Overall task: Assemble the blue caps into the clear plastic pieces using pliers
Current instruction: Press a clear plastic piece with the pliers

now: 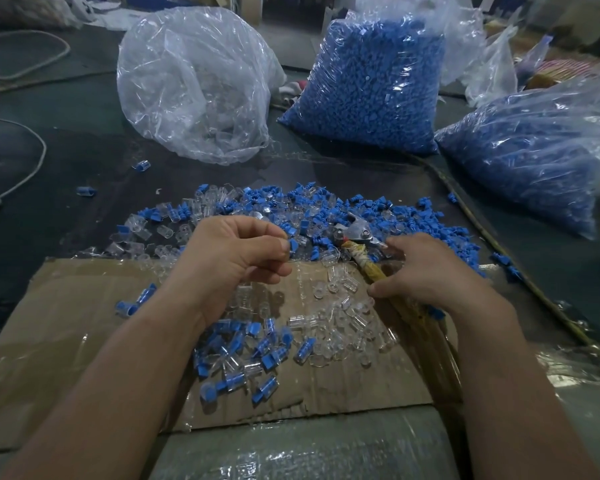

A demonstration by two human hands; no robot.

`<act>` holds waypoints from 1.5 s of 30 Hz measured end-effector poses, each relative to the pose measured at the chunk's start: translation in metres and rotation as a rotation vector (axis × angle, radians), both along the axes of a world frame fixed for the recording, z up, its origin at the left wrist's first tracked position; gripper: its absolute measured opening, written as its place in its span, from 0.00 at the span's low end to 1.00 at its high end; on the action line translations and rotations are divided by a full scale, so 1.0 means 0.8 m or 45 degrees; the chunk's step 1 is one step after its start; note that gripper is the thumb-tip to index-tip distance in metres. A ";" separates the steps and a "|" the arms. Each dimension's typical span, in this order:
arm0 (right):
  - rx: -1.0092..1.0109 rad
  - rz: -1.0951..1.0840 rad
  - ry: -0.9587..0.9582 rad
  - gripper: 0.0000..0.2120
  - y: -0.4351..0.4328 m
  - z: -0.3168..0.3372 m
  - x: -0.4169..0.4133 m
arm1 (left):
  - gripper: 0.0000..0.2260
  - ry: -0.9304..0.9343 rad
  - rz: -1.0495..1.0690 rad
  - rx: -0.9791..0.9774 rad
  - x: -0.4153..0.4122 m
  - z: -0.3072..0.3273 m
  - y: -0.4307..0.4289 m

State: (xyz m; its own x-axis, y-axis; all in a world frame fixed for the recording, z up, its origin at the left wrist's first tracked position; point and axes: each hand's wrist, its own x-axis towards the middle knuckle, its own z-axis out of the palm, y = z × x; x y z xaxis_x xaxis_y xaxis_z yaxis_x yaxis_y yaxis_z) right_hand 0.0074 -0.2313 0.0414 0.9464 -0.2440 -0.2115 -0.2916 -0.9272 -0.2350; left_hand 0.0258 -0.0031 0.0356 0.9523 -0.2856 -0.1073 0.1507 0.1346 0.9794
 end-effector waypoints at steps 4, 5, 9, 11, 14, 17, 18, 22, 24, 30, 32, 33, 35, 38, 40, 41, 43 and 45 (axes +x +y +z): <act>0.044 0.039 -0.171 0.29 0.003 0.002 0.000 | 0.07 0.009 -0.008 0.000 0.001 -0.001 -0.001; 0.073 0.044 -0.221 0.29 0.002 0.003 0.000 | 0.07 0.009 -0.010 -0.001 0.002 -0.002 -0.001; 0.165 0.083 -0.410 0.32 0.002 0.007 -0.004 | 0.07 0.012 -0.009 -0.025 0.003 -0.002 -0.001; 0.228 0.101 -0.528 0.31 0.006 0.010 -0.006 | 0.07 0.008 -0.004 -0.040 0.003 -0.003 -0.002; 0.250 0.166 -0.650 0.27 0.015 0.010 -0.008 | 0.04 -0.010 0.013 -0.059 0.002 -0.004 -0.003; 0.217 0.178 -0.767 0.20 0.023 0.010 -0.007 | 0.04 -0.047 0.060 -0.073 0.001 -0.005 -0.004; 0.218 0.169 -0.812 0.18 0.024 0.011 -0.008 | 0.04 -0.061 0.079 -0.083 0.001 -0.005 -0.004; 0.262 0.256 -0.858 0.20 0.030 0.013 -0.014 | 0.07 -0.134 0.175 -0.131 -0.002 -0.004 -0.009; 0.260 0.348 -0.794 0.22 0.037 0.013 -0.014 | 0.07 -0.170 0.216 -0.159 -0.002 -0.005 -0.011; 0.207 0.521 -0.643 0.28 0.049 0.011 -0.016 | 0.07 -0.276 0.314 -0.202 -0.002 -0.006 -0.012; 0.207 0.544 -0.615 0.27 0.051 0.011 -0.017 | 0.06 -0.297 0.333 -0.222 -0.002 -0.005 -0.013; 0.204 0.554 -0.596 0.27 0.052 0.010 -0.017 | 0.06 -0.308 0.335 -0.227 -0.003 -0.005 -0.013; 0.195 0.563 -0.575 0.27 0.053 0.010 -0.017 | 0.05 -0.327 0.333 -0.229 -0.003 -0.004 -0.013; 0.171 0.564 -0.562 0.27 0.052 0.011 -0.018 | 0.04 -0.351 0.337 -0.226 -0.004 -0.004 -0.013; 0.163 0.583 -0.538 0.27 0.052 0.011 -0.017 | 0.04 -0.353 0.334 -0.232 -0.004 -0.003 -0.013; 0.170 0.587 -0.521 0.27 0.053 0.011 -0.017 | 0.04 -0.349 0.331 -0.234 -0.004 -0.003 -0.013; 0.183 0.586 -0.500 0.26 0.055 0.010 -0.016 | 0.05 -0.350 0.325 -0.227 -0.003 -0.004 -0.013; 0.181 0.579 -0.506 0.24 0.057 0.010 -0.016 | 0.05 -0.358 0.317 -0.214 -0.004 -0.004 -0.014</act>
State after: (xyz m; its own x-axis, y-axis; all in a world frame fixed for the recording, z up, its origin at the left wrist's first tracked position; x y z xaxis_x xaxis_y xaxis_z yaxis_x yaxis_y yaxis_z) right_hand -0.0057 -0.1861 0.0497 0.9621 0.2071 0.1776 0.2607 -0.8896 -0.3750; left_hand 0.0226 -0.0144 0.0325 0.9802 -0.0337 0.1953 -0.1770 0.2946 0.9391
